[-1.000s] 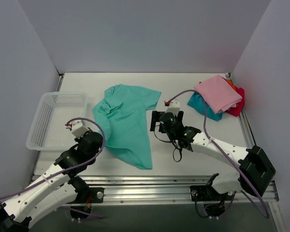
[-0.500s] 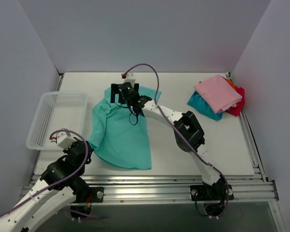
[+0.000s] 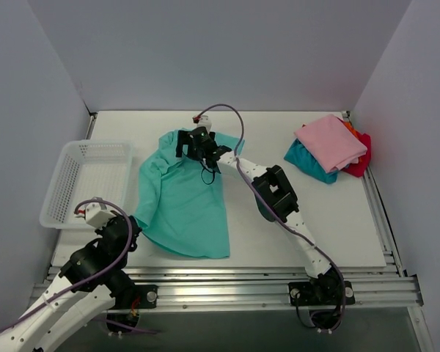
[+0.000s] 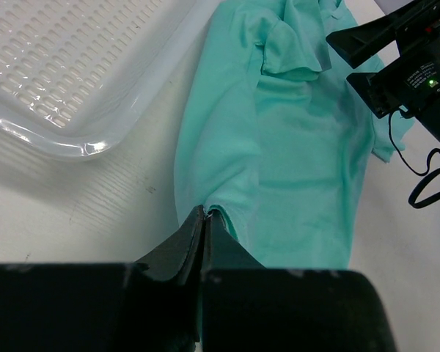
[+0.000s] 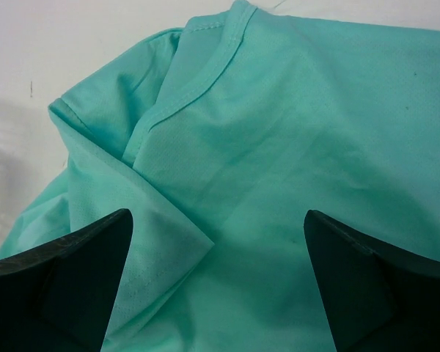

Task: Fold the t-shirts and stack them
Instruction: Flatten the tshirt out

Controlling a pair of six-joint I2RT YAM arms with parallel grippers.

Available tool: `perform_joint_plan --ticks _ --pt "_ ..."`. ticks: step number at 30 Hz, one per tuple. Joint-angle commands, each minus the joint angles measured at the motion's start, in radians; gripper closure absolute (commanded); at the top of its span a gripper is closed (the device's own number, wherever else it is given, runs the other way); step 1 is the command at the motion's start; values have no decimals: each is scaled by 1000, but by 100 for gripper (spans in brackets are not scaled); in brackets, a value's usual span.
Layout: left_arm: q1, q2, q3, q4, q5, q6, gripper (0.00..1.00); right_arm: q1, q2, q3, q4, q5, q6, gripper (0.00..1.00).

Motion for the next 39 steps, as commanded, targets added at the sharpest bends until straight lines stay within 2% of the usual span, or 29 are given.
perform_joint_plan --ticks 1,11,23,26,27,29,30,32,33,34,36,39 --pt "-3 -6 -3 7 -2 24 98 8 34 50 42 -52 29 2" --pt "-3 36 2 15 -11 21 98 62 71 97 50 -58 49 5" --pt "-3 39 -1 21 -12 24 98 68 67 76 58 -57 55 25" --pt "-3 40 -1 19 -11 24 98 69 64 64 65 -50 57 34" --pt "-3 40 -1 21 -11 24 98 69 62 57 68 -50 57 41" --pt "-3 42 -1 21 -11 24 98 69 62 54 70 -49 58 49" --pt "-3 43 0 21 -11 25 98 69 62 53 68 -49 58 57" --pt "-3 45 -1 22 -12 25 98 69 62 51 68 -50 58 66" --pt "-3 45 -1 21 -12 25 98 71 61 50 67 -49 57 77" --pt "-5 48 0 22 -12 25 98 69 59 47 67 -46 57 82" --pt "-3 51 -1 24 -14 25 98 68 54 40 67 -41 53 97" --pt "-3 56 2 24 -15 24 98 69 44 19 71 -34 52 100"
